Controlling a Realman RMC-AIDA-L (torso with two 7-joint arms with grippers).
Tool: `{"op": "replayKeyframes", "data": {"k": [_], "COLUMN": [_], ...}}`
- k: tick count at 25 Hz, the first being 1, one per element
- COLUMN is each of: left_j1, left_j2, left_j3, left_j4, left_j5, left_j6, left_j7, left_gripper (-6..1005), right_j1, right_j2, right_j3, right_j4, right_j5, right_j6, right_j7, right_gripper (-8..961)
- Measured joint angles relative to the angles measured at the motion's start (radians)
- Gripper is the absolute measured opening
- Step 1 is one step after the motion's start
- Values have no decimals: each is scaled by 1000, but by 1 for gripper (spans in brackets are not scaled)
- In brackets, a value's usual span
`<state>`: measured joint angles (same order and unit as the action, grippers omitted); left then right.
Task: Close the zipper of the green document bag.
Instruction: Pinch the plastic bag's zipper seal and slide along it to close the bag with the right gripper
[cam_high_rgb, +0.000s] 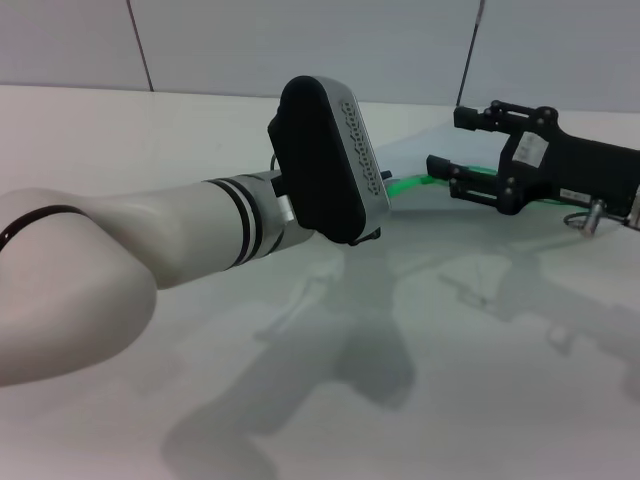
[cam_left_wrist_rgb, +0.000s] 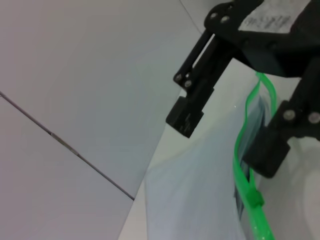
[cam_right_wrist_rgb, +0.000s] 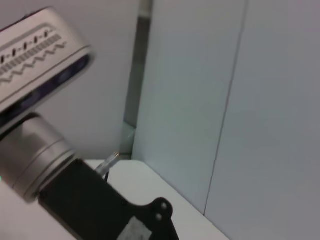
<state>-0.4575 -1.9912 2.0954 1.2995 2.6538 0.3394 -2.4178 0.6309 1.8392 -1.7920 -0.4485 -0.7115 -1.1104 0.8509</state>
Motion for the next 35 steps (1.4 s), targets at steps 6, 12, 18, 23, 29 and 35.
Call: {"op": "replayKeyframes", "data": {"k": [6, 12, 18, 23, 29, 35], "left_j1": [8, 10, 13, 16, 14, 12], "left_j2": [1, 0, 16, 22, 23, 23], "left_j3": [-1, -17, -27, -28, -28, -28], "left_j4": [15, 27, 50, 60, 68, 86], "left_j5": [0, -10, -66, -68, -68, -68], "left_j6": [1, 10, 24, 33, 52, 72], "left_j7": [-2, -4, 3, 3, 5, 6], "left_gripper": [61, 64, 66, 68, 70, 72], "right_j1": [-64, -155, -183, -189, -182, -165], "right_j2": [50, 168, 189, 191, 192, 191], "right_j3": [215, 453, 493, 484, 479, 455], "right_j4": [-164, -362, -425, -435, -445, -447], "right_j5": [-305, -631, -728, -754, -763, -792], "right_j6": [48, 55, 30, 7, 1, 16], "right_j7": [1, 19, 51, 49, 47, 38], "right_gripper": [658, 650, 642, 635, 625, 611]}}
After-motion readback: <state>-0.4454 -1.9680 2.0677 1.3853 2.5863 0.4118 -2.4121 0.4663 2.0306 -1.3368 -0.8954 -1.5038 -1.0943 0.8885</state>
